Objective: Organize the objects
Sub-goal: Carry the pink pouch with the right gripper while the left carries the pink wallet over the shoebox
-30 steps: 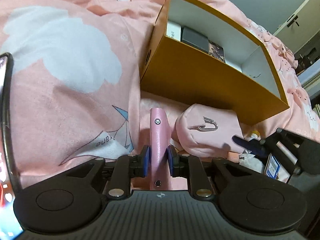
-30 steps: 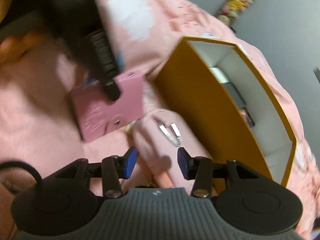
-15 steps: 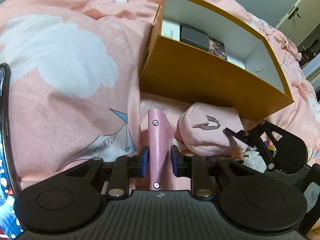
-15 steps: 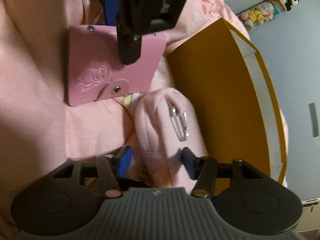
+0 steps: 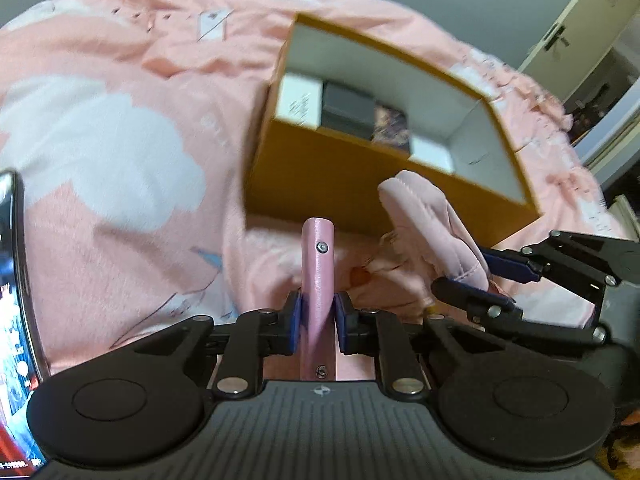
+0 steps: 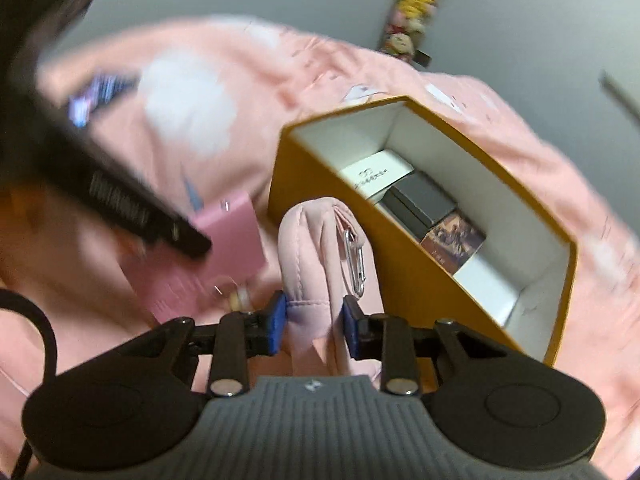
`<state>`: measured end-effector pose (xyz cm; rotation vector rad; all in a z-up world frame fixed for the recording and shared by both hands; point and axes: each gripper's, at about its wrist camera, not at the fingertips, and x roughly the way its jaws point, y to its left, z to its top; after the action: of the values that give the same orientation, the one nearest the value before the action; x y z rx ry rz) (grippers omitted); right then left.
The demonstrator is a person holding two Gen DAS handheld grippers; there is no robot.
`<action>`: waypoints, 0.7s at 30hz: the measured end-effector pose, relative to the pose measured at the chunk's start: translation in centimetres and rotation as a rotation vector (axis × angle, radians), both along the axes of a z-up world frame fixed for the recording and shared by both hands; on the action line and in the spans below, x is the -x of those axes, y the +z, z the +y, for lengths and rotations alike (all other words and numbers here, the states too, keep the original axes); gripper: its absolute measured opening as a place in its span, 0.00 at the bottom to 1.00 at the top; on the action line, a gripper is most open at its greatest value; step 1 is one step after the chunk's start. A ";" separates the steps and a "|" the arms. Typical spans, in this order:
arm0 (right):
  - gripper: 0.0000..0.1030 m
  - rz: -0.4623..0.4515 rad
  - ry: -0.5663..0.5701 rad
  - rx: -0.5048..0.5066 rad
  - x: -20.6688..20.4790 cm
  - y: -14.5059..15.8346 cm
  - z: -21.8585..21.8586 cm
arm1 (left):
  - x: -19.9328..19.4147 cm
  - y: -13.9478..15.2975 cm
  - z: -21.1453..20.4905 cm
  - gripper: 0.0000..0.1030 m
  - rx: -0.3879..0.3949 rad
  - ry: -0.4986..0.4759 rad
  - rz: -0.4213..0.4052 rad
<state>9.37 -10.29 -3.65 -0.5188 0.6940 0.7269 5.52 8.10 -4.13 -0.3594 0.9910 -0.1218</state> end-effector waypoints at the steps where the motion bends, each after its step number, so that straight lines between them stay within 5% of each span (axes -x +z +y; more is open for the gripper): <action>1: 0.30 0.030 -0.020 -0.051 -0.4 0.7 -0.7 | 0.0 0.5 -0.1 0.19 0.016 -0.006 -0.013; 13: 0.30 0.153 -0.113 -0.491 -1.3 7.2 -6.3 | -2.3 6.9 -1.1 0.19 0.113 -0.046 -0.207; 21: 0.30 0.124 -0.245 -0.580 -5.4 9.0 -8.3 | -7.9 9.1 -1.3 0.19 0.142 -0.072 -0.237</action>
<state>14.81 -18.56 5.34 0.1411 0.6113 0.6927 13.38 6.80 4.93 -0.4284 0.7628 -0.2945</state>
